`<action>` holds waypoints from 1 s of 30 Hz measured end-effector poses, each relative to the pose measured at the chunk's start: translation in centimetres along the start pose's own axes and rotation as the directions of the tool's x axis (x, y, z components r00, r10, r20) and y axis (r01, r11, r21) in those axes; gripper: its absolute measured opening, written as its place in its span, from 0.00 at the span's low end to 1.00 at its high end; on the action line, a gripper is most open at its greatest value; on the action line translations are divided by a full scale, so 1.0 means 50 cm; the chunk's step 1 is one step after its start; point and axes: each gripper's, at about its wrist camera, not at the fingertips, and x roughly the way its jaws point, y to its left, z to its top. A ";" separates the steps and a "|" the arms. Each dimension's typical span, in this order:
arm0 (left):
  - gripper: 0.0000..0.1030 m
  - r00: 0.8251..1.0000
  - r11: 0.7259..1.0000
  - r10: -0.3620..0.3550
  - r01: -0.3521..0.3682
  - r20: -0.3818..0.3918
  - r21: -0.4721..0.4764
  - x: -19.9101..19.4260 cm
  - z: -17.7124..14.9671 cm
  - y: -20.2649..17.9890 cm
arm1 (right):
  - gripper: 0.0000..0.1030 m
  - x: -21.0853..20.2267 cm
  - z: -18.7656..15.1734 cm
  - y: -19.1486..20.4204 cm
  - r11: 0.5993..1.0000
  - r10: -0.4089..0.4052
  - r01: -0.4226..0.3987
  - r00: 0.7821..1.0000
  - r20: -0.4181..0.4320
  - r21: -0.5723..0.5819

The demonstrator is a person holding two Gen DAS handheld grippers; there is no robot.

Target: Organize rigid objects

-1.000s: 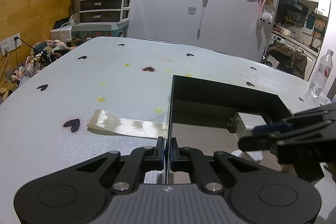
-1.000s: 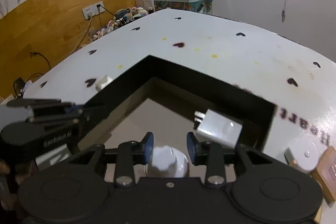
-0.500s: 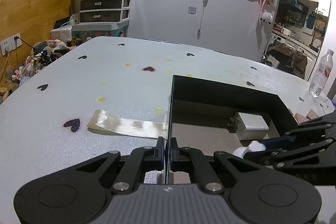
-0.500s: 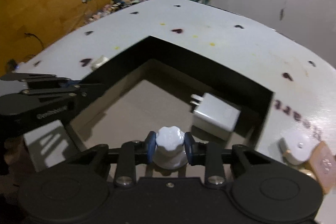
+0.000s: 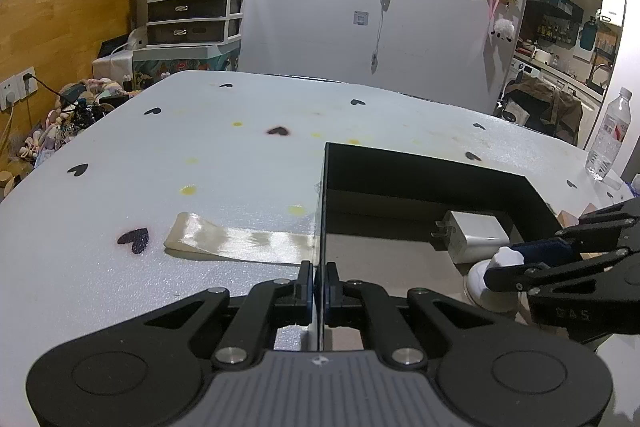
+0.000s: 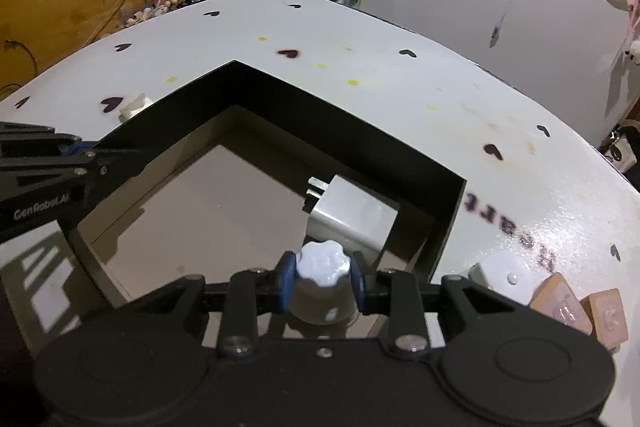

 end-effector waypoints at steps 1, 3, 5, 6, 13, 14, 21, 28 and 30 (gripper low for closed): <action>0.04 1.000 1.000 0.000 0.000 0.000 0.001 0.000 0.000 0.001 | 0.29 0.002 0.002 0.001 1.000 -0.004 0.004 1.000 -0.002 0.001; 0.04 1.000 1.000 0.000 0.000 0.000 0.001 0.001 0.000 0.001 | 0.32 0.002 0.002 0.003 1.000 -0.002 0.002 1.000 -0.006 0.002; 0.04 1.000 1.000 0.000 0.000 -0.001 0.000 0.001 0.000 0.002 | 0.37 -0.001 0.003 0.003 1.000 0.013 -0.013 1.000 -0.006 0.006; 0.04 1.000 1.000 0.000 0.000 -0.001 0.000 0.000 0.000 0.001 | 0.39 -0.004 0.002 0.003 1.000 0.020 -0.020 1.000 -0.005 0.009; 0.04 1.000 1.000 0.000 0.000 -0.001 0.003 0.002 0.000 0.003 | 0.47 -0.036 0.002 -0.005 0.998 0.044 -0.045 0.999 0.015 0.051; 0.04 1.000 1.000 0.000 0.000 -0.002 0.003 0.002 -0.001 0.004 | 0.52 -0.042 0.001 -0.007 0.997 0.051 -0.052 0.999 0.017 0.061; 0.04 1.000 1.000 0.001 -0.001 -0.001 0.003 0.002 0.000 0.003 | 0.68 -0.090 -0.010 -0.011 0.992 0.071 -0.076 0.996 0.059 0.096; 0.04 1.000 1.000 0.001 -0.001 -0.002 0.002 0.003 -0.001 0.004 | 0.86 -0.143 -0.029 -0.016 0.990 0.080 -0.092 0.990 0.120 0.102; 0.04 1.000 1.000 0.002 -0.002 -0.002 0.002 0.004 -0.001 0.004 | 0.89 -0.156 -0.036 -0.019 0.989 0.083 -0.098 0.987 0.136 0.107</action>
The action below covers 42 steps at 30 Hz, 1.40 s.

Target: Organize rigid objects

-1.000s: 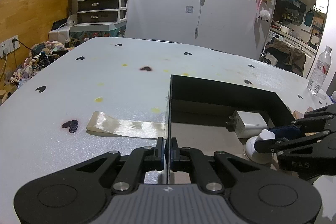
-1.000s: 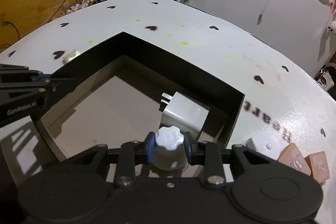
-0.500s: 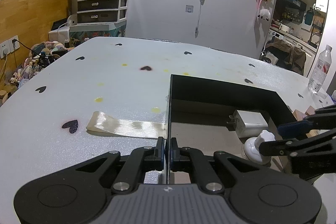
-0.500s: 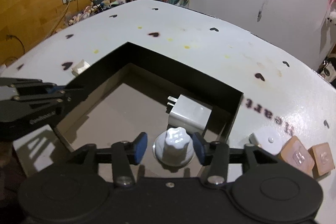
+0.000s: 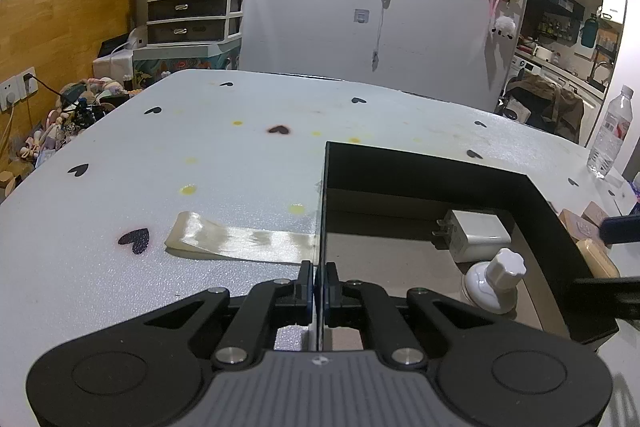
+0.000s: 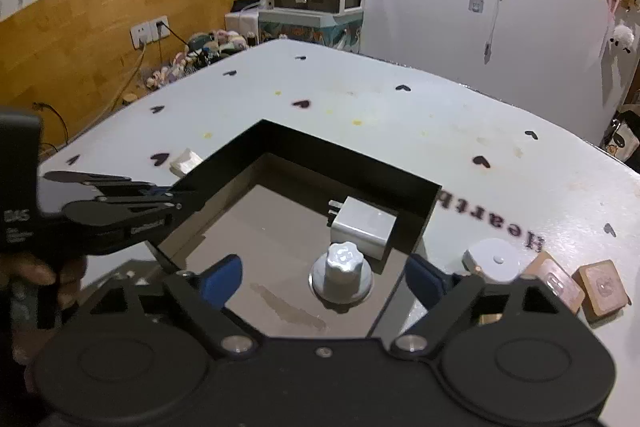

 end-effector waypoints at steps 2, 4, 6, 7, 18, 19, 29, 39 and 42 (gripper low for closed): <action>0.04 1.000 1.000 0.000 0.000 -0.001 -0.001 0.001 -0.001 0.002 | 0.92 -0.015 -0.007 -0.004 1.000 0.003 -0.003 1.000 0.020 0.006; 0.04 1.000 1.000 0.000 0.000 -0.001 -0.001 0.001 -0.001 0.002 | 0.93 -0.029 -0.015 -0.010 1.000 -0.001 0.000 0.999 0.034 0.016; 0.04 1.000 1.000 0.000 0.000 -0.001 0.000 0.001 -0.001 0.002 | 0.94 -0.045 -0.027 -0.020 0.999 -0.005 0.003 0.999 0.048 0.033; 0.04 1.000 1.000 0.001 -0.001 -0.001 0.000 0.001 -0.001 0.002 | 0.94 -0.053 -0.033 -0.027 0.999 -0.008 0.005 0.999 0.054 0.044; 0.04 1.000 1.000 0.008 -0.008 -0.002 -0.001 0.002 -0.001 0.002 | 0.97 -0.133 -0.134 -0.141 0.977 -0.131 0.111 0.986 0.103 0.183; 0.04 1.000 1.000 0.008 -0.008 -0.002 -0.002 0.002 -0.001 0.003 | 0.97 -0.138 -0.146 -0.152 0.972 -0.147 0.125 0.984 0.101 0.198; 0.03 1.000 1.000 0.013 -0.013 -0.003 -0.001 0.001 0.000 -0.002 | 0.97 -0.143 -0.269 -0.232 0.916 -0.299 0.258 0.950 0.095 0.309; 0.03 1.000 1.000 0.014 -0.014 -0.003 -0.002 0.000 0.000 -0.001 | 0.98 -0.092 -0.311 -0.271 0.895 -0.329 0.300 0.944 0.032 0.329; 0.03 1.000 1.000 0.015 -0.015 -0.006 -0.003 0.000 -0.001 -0.001 | 0.98 -0.077 -0.306 -0.273 0.896 -0.330 0.302 0.943 0.034 0.326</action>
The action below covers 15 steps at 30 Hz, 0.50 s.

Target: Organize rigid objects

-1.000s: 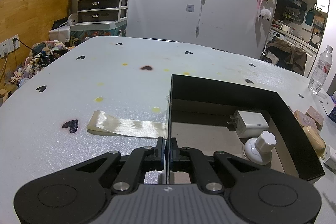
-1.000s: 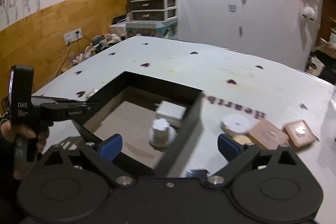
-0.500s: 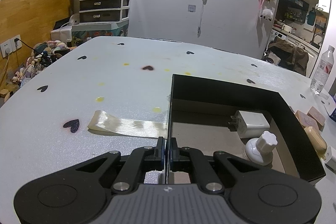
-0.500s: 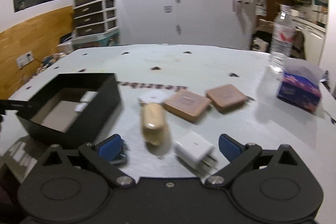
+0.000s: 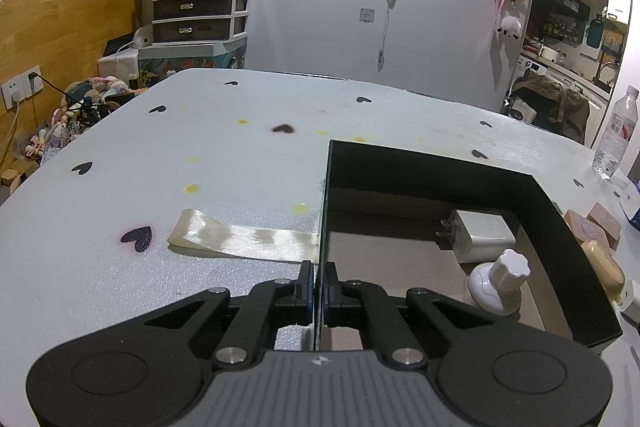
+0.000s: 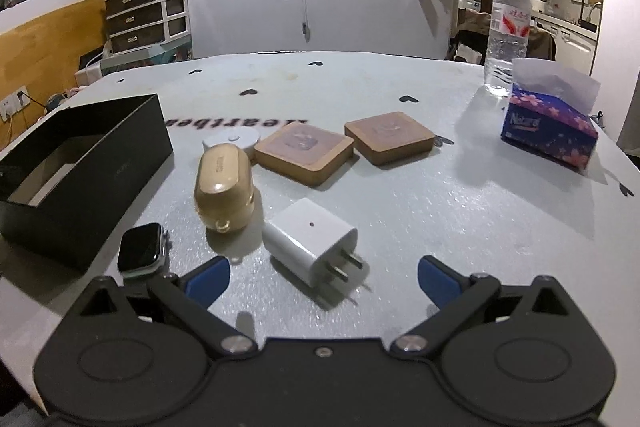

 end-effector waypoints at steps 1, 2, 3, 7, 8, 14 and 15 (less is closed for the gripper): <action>0.03 1.000 1.000 0.000 0.000 0.000 -0.001 0.000 0.000 0.000 | 0.98 0.004 0.002 0.002 1.000 0.001 -0.001 1.000 -0.005 0.003; 0.03 1.000 1.000 0.000 0.000 0.000 -0.002 -0.001 -0.001 0.001 | 0.98 0.008 0.004 0.004 1.000 0.000 0.000 1.000 -0.011 0.005; 0.03 1.000 1.000 -0.001 0.001 0.000 -0.003 -0.001 -0.001 0.001 | 0.98 0.014 0.006 0.007 1.000 -0.006 0.006 1.000 -0.019 0.007; 0.03 1.000 1.000 0.000 0.000 0.000 -0.004 0.000 0.000 0.001 | 0.98 0.037 0.012 0.014 0.998 -0.044 0.046 0.998 -0.049 0.046; 0.03 1.000 1.000 -0.001 0.001 0.000 -0.005 -0.001 0.000 0.001 | 0.99 0.040 0.012 0.012 0.997 -0.040 0.044 0.998 -0.049 0.069; 0.03 1.000 1.000 0.000 0.000 -0.001 -0.004 0.000 0.000 0.000 | 0.99 0.051 0.016 0.015 0.982 -0.081 0.084 0.996 -0.019 0.172; 0.03 1.000 1.000 0.000 0.000 -0.001 -0.004 0.000 0.000 0.000 | 0.99 0.053 0.018 0.016 0.979 -0.092 0.094 0.996 -0.019 0.184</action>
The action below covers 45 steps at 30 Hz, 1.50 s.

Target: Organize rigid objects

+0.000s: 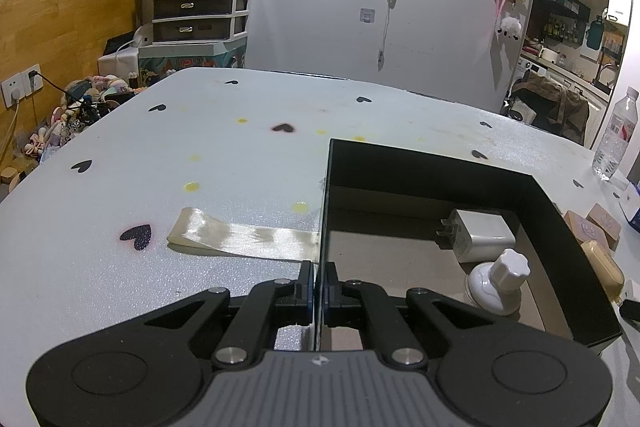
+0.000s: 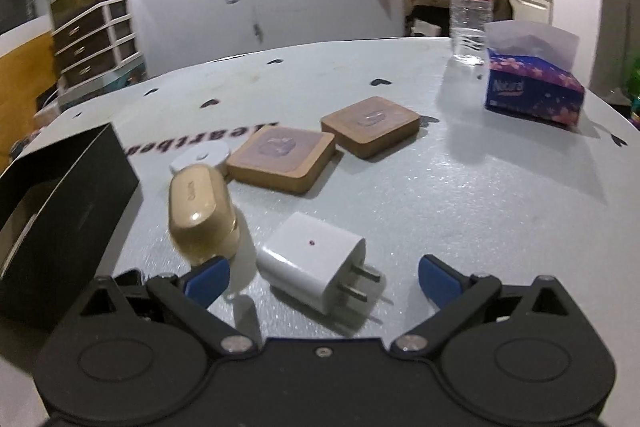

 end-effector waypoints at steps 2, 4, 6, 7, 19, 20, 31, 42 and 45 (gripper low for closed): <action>0.03 1.000 1.000 0.000 0.000 0.000 0.000 0.000 0.000 0.000 | 0.99 0.005 0.002 0.003 0.999 -0.030 0.030 1.000 0.005 0.017; 0.03 1.000 1.000 0.000 0.000 0.000 0.000 0.000 0.000 0.000 | 0.99 0.008 0.001 0.003 0.998 -0.057 0.057 0.998 0.010 0.025; 0.04 1.000 1.000 -0.001 0.001 0.000 0.000 -0.001 0.000 0.001 | 0.99 0.007 0.000 -0.002 0.996 -0.080 0.079 0.997 0.015 0.032; 0.04 1.000 1.000 0.000 0.000 0.000 0.000 0.000 0.000 0.000 | 0.99 0.005 -0.001 -0.006 0.996 -0.085 0.084 0.996 0.018 0.037; 0.04 1.000 1.000 -0.001 0.001 0.000 0.000 0.000 0.000 0.001 | 0.61 -0.021 -0.012 -0.014 1.000 -0.011 0.012 0.999 0.050 -0.019; 0.04 1.000 1.000 -0.001 0.001 0.000 0.001 0.000 -0.001 0.001 | 0.61 -0.021 -0.013 -0.013 1.000 -0.008 0.009 0.999 0.052 -0.022; 0.03 1.000 1.000 0.002 -0.002 -0.001 0.002 -0.001 0.000 0.001 | 0.61 -0.042 -0.001 -0.015 0.999 0.045 -0.042 0.996 0.082 -0.029; 0.03 1.000 1.000 0.001 -0.001 0.000 0.004 -0.002 0.000 0.000 | 0.61 -0.092 0.083 0.096 0.972 0.208 -0.186 0.966 0.157 -0.144; 0.03 1.000 1.000 -0.002 0.002 0.000 0.006 -0.002 0.001 -0.002 | 0.61 -0.087 0.100 0.144 0.956 0.264 -0.241 0.955 0.136 -0.169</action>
